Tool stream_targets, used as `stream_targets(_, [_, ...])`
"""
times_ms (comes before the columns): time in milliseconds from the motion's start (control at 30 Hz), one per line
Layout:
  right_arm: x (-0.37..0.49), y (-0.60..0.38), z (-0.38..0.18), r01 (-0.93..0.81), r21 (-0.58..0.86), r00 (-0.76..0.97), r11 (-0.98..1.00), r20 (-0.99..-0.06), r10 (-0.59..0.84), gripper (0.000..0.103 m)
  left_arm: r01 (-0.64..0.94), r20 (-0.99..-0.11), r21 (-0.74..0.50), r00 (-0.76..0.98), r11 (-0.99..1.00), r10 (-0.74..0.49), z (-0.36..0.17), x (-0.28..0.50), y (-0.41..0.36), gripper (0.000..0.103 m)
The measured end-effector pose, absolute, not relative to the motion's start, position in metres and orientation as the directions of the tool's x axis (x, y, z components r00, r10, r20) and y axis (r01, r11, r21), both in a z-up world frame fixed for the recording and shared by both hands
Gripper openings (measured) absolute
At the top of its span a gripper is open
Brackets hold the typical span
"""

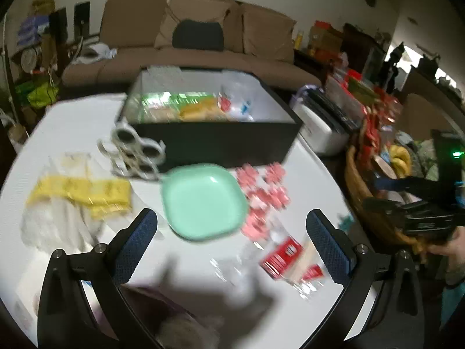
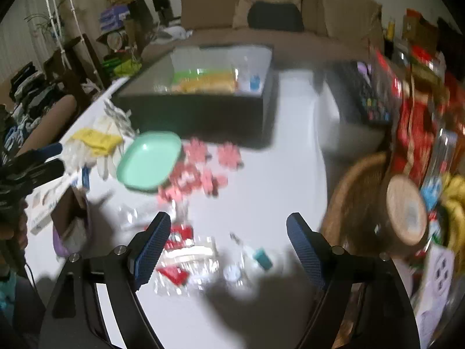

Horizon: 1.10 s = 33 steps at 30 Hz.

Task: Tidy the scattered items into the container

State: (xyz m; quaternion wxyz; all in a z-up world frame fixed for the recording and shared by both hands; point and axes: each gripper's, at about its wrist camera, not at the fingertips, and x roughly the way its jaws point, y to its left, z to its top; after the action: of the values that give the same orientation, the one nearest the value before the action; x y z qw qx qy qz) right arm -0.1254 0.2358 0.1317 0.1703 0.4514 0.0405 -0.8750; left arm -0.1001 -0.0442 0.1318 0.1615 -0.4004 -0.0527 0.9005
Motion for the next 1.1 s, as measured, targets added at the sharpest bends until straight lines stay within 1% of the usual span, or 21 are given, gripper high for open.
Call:
stream_targets(67, [-0.126, 0.234, 0.118, 0.340, 0.053, -0.520, -0.939, -0.821, -0.235, 0.073, -0.258, -0.723, -0.223, -0.603, -0.940, 0.337, 0.123, -0.094, -0.035, 0.103])
stream_targets(100, [-0.127, 0.234, 0.112, 0.343, 0.041, -0.514, -0.938, -0.828, -0.224, 0.064, -0.266, -0.733, -0.216, -0.591, -0.939, 0.336, 0.118, -0.090, -0.030, 0.103])
stream_targets(133, [-0.125, 0.235, 0.105, 0.349, 0.038, -0.503, -0.936, -0.836, -0.221, 0.060, -0.276, -0.742, -0.210, -0.579, -0.938, 0.337, 0.114, -0.088, -0.026, 0.103])
stream_targets(267, [-0.126, 0.234, 0.084, 0.365, -0.014, -0.469, -0.931, -0.866, -0.171, 0.058, -0.286, -0.758, -0.197, -0.562, -0.938, 0.331, 0.107, -0.089, -0.018, 0.103])
stream_targets(300, [-0.127, 0.232, 0.079, 0.371, -0.041, -0.466, -0.928, -0.873, -0.148, 0.056, -0.286, -0.756, -0.203, -0.563, -0.937, 0.335, 0.107, -0.090, -0.019, 0.103])
stream_targets(367, [-0.130, 0.231, 0.068, 0.367, -0.072, -0.452, -0.927, -0.885, -0.110, 0.055, -0.283, -0.753, -0.213, -0.563, -0.935, 0.342, 0.106, -0.094, -0.020, 0.103])
stream_targets(467, [-0.135, 0.231, 0.049, 0.362, -0.075, -0.408, -0.929, -0.909, -0.085, 0.050, -0.284, -0.764, -0.208, -0.550, -0.936, 0.337, 0.100, -0.100, -0.019, 0.103])
stream_targets(500, [-0.135, 0.230, 0.046, 0.366, -0.101, -0.409, -0.925, -0.910, -0.063, 0.044, -0.286, -0.770, -0.204, -0.544, -0.936, 0.334, 0.098, -0.102, -0.018, 0.103])
stream_targets(567, [-0.135, 0.228, 0.043, 0.375, -0.132, -0.415, -0.917, -0.909, -0.039, 0.036, -0.292, -0.778, -0.201, -0.532, -0.935, 0.334, 0.094, -0.104, -0.017, 0.103])
stream_targets(600, [-0.136, 0.229, 0.046, 0.371, -0.126, -0.428, -0.920, -0.902, -0.049, 0.022, -0.296, -0.780, -0.201, -0.529, -0.934, 0.335, 0.092, -0.104, -0.016, 0.103])
stream_targets(633, [-0.136, 0.231, 0.053, 0.368, -0.112, -0.443, -0.923, -0.894, -0.068, 0.019, -0.299, -0.780, -0.199, -0.528, -0.933, 0.335, 0.092, -0.103, -0.015, 0.103])
stream_targets(700, [-0.137, 0.234, 0.063, 0.364, -0.078, -0.460, -0.928, -0.882, -0.106, 0.018, -0.303, -0.781, -0.194, -0.527, -0.933, 0.334, 0.090, -0.103, -0.014, 0.103])
stream_targets(767, [-0.137, 0.235, 0.073, 0.367, -0.035, -0.477, -0.930, -0.865, -0.156, 0.015, -0.305, -0.784, -0.194, -0.523, -0.932, 0.334, 0.089, -0.102, -0.013, 0.103])
stream_targets(800, [-0.137, 0.235, 0.078, 0.368, -0.004, -0.480, -0.930, -0.857, -0.187, 0.012, -0.307, -0.786, -0.195, -0.520, -0.932, 0.336, 0.088, -0.102, -0.012, 0.103])
stream_targets(900, [-0.137, 0.235, 0.091, 0.384, 0.137, -0.465, -0.913, -0.826, -0.319, 0.012, -0.321, -0.787, -0.190, -0.515, -0.928, 0.339, 0.087, -0.099, -0.008, 0.103])
stream_targets(1000, [-0.137, 0.231, 0.096, 0.381, 0.167, -0.461, -0.909, -0.818, -0.343, 0.012, -0.333, -0.786, -0.190, -0.512, -0.924, 0.346, 0.088, -0.097, -0.005, 0.103])
stream_targets(1100, [-0.139, 0.233, 0.095, 0.372, 0.251, -0.441, -0.894, -0.799, -0.408, 0.012, -0.340, -0.786, -0.188, -0.511, -0.922, 0.348, 0.089, -0.095, -0.004, 0.103])
